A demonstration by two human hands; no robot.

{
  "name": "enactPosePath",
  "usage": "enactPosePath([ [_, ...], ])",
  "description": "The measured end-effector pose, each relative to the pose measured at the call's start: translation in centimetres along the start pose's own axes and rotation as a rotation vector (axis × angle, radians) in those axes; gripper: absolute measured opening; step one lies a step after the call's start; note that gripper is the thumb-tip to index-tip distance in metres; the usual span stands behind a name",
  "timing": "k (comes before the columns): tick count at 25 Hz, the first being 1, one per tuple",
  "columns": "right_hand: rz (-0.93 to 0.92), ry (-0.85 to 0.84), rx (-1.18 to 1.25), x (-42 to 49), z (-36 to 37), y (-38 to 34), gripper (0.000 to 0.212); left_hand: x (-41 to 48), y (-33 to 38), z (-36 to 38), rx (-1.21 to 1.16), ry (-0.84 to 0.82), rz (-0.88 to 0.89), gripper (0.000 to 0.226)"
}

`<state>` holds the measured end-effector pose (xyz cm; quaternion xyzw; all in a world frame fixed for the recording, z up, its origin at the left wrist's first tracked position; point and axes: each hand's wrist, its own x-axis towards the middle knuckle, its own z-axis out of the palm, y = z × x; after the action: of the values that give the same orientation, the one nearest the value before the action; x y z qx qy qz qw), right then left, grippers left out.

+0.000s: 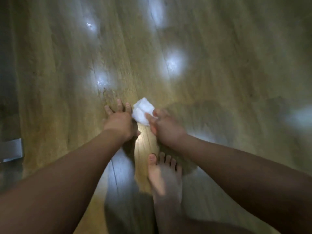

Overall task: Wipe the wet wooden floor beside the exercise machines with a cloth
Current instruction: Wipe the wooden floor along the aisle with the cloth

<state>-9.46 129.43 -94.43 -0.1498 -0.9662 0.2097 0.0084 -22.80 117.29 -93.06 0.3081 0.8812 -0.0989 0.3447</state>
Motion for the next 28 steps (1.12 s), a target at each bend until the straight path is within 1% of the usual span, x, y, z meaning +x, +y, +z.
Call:
enactPosePath([
  [1,-0.028,-0.090,-0.019,-0.8,-0.4,0.8,0.031,0.5,0.2,-0.1,0.014,-0.009,0.005,0.125],
  [2,0.025,-0.133,-0.073,-1.5,-1.8,3.0,0.034,0.7,0.3,-0.3,0.009,-0.012,0.006,0.128],
  [3,0.130,-0.099,-0.117,-2.6,-3.3,5.5,0.036,0.7,0.3,-0.3,-0.009,-0.018,0.009,0.129],
  [4,0.287,-0.085,-0.153,-3.7,-4.9,8.4,0.038,0.8,0.5,-0.5,-0.031,-0.009,0.016,0.129],
  [5,0.393,-0.103,-0.228,-4.7,-6.3,11.2,0.038,0.5,0.7,-0.9,-0.057,-0.009,0.017,0.127],
  [6,0.463,-0.168,-0.283,-5.6,-8.1,13.1,0.039,0.1,0.9,-1.1,-0.081,-0.027,0.011,0.125],
  [7,0.485,-0.240,-0.302,-6.0,-9.8,14.1,0.043,-0.4,1.2,-1.7,-0.104,-0.044,0.004,0.124],
  [8,0.496,-0.351,-0.283,-5.9,-11.5,14.0,0.050,-0.8,1.3,-2.0,-0.117,-0.051,-0.005,0.123],
  [9,0.473,-0.390,-0.239,-5.5,-12.7,13.8,0.058,-1.2,1.3,-2.3,-0.128,-0.052,-0.016,0.121],
  [10,0.465,-0.348,-0.185,-5.2,-13.9,13.3,0.061,-1.5,1.1,-2.4,-0.137,-0.052,-0.023,0.118],
  [11,0.455,-0.250,-0.154,-4.9,-14.4,13.2,0.058,-2.0,1.2,-2.4,-0.126,-0.042,-0.021,0.114],
  [12,0.441,-0.151,-0.143,-4.6,-14.6,13.2,0.054,-2.1,1.9,-2.2,-0.095,0.009,0.010,0.111],
  [13,0.426,-0.100,-0.131,-4.5,-13.7,13.6,0.051,-2.2,3.1,-1.8,-0.051,0.059,0.071,0.110],
  [15,0.385,-0.108,-0.168,-5.0,-10.1,14.4,0.044,-2.3,6.6,-0.5,-0.038,0.094,0.180,0.120],
  [16,0.317,-0.086,-0.192,-5.4,-8.4,15.0,0.041,-2.3,8.6,0.1,-0.061,0.076,0.196,0.125],
  [18,0.172,-0.023,-0.149,-6.4,-6.8,18.1,0.035,-1.5,11.8,1.4,-0.048,0.045,0.151,0.130],
  [19,0.143,0.022,-0.132,-7.4,-7.2,20.2,0.035,-1.2,12.6,1.9,-0.031,0.034,0.124,0.130],
  [20,0.121,0.068,-0.166,-8.2,-8.1,22.4,0.038,-0.9,12.8,2.0,-0.018,0.039,0.114,0.131],
  [21,0.150,0.088,-0.203,-8.9,-9.2,24.6,0.040,-0.9,12.4,2.0,-0.008,0.049,0.104,0.132],
  [22,0.250,0.107,-0.215,-9.6,-10.6,26.5,0.043,-1.1,12.1,2.1,0.003,0.058,0.090,0.132],
  [24,0.584,0.165,-0.209,-10.0,-13.1,29.2,0.052,-1.4,12.2,2.1,0.007,0.076,0.061,0.131],
  [25,0.698,0.191,-0.193,-9.9,-13.4,29.3,0.054,-1.9,12.8,2.1,-0.007,0.078,0.034,0.130],
  [26,0.745,0.231,-0.193,-9.6,-13.1,28.6,0.051,-2.3,13.2,2.2,-0.012,0.082,0.013,0.129],
  [27,0.703,0.252,-0.185,-8.8,-11.9,26.6,0.049,-2.5,13.5,2.4,-0.003,0.086,-0.006,0.128],
  [28,0.597,0.206,-0.148,-7.5,-10.5,23.5,0.047,-2.8,13.6,2.2,-0.002,0.084,-0.020,0.127],
])
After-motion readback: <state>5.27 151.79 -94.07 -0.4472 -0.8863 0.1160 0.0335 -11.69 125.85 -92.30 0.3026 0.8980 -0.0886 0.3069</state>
